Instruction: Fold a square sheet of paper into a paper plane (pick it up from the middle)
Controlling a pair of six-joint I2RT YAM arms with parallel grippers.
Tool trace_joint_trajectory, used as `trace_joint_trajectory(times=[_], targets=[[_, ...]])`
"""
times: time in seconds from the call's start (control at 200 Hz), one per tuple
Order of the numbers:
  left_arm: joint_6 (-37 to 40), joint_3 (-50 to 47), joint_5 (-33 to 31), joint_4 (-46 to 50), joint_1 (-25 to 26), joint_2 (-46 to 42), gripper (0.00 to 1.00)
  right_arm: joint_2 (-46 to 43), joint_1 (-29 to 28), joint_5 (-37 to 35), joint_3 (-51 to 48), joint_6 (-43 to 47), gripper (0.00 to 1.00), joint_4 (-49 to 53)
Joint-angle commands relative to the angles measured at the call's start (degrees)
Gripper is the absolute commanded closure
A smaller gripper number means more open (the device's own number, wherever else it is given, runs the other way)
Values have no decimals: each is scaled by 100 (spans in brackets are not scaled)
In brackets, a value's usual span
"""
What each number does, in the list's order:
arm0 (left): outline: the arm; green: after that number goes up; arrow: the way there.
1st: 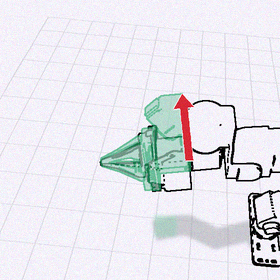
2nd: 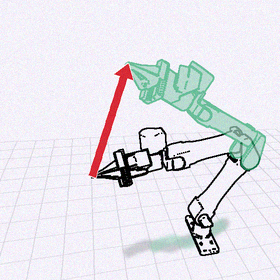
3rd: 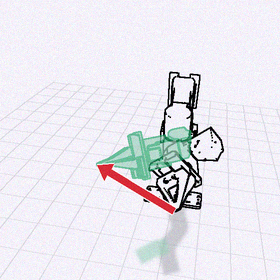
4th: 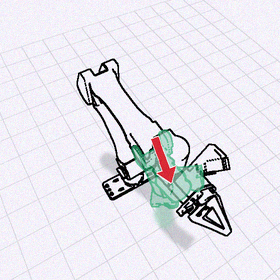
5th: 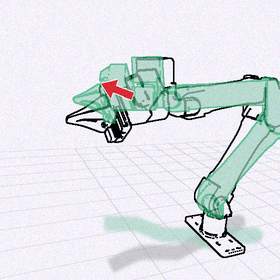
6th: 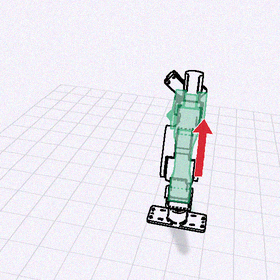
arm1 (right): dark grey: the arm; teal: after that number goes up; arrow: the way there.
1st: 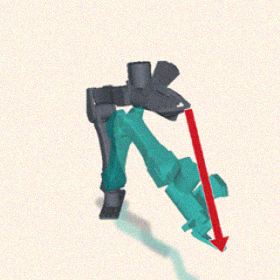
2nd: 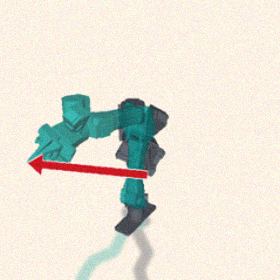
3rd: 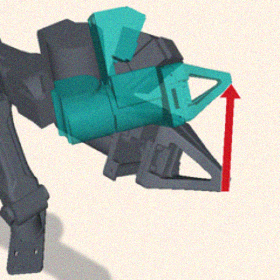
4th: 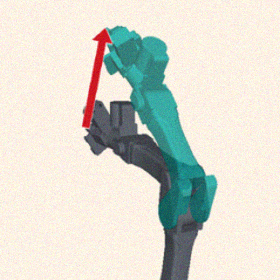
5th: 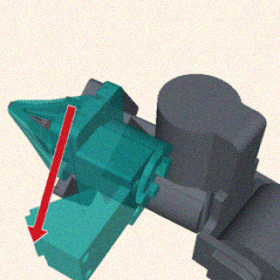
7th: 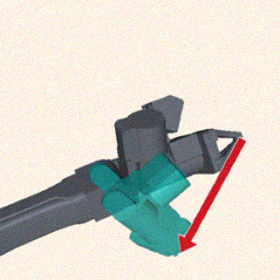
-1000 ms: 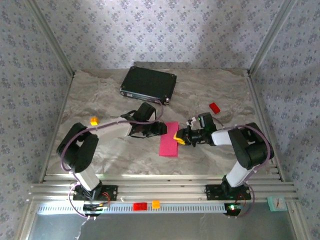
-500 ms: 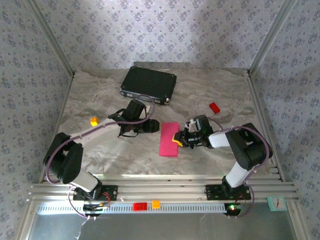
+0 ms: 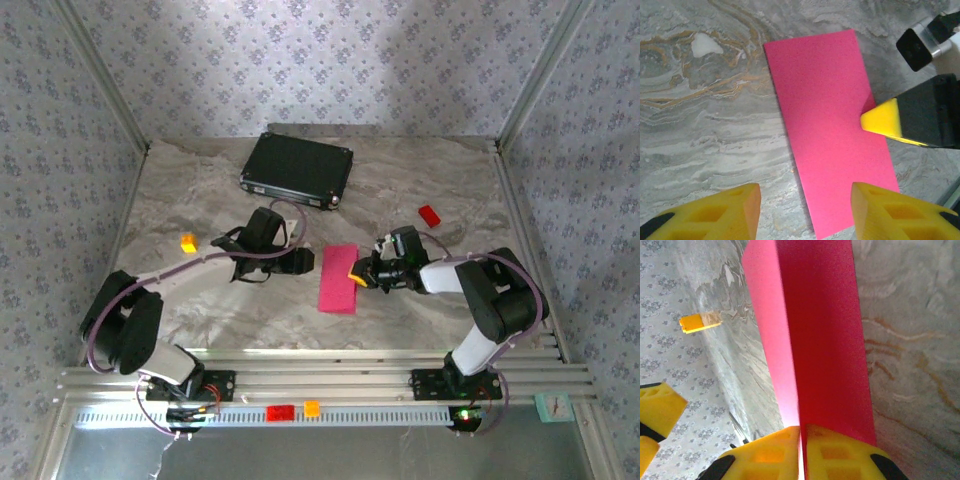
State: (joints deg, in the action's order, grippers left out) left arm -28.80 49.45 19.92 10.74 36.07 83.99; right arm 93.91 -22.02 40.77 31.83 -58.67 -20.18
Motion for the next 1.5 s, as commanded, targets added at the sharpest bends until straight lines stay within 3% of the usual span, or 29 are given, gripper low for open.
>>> trace_joint_trajectory(times=[0.0,0.535,0.725,0.81,1.044,1.494], targets=[[248,108,338,45,-171,-104,49,31,43,-129,142,94,93,165],[346,89,183,-52,-273,-94,48,465,112,-82,687,499,95,494],[671,77,271,-72,-161,-131,48,466,128,127,658,282,83,340],[947,75,136,-9,4,-195,48,363,127,191,579,198,83,218],[1588,59,-443,191,730,-199,47,310,69,179,526,133,88,226],[2842,600,-2864,402,2888,658,38,334,0,111,545,-34,87,190]])
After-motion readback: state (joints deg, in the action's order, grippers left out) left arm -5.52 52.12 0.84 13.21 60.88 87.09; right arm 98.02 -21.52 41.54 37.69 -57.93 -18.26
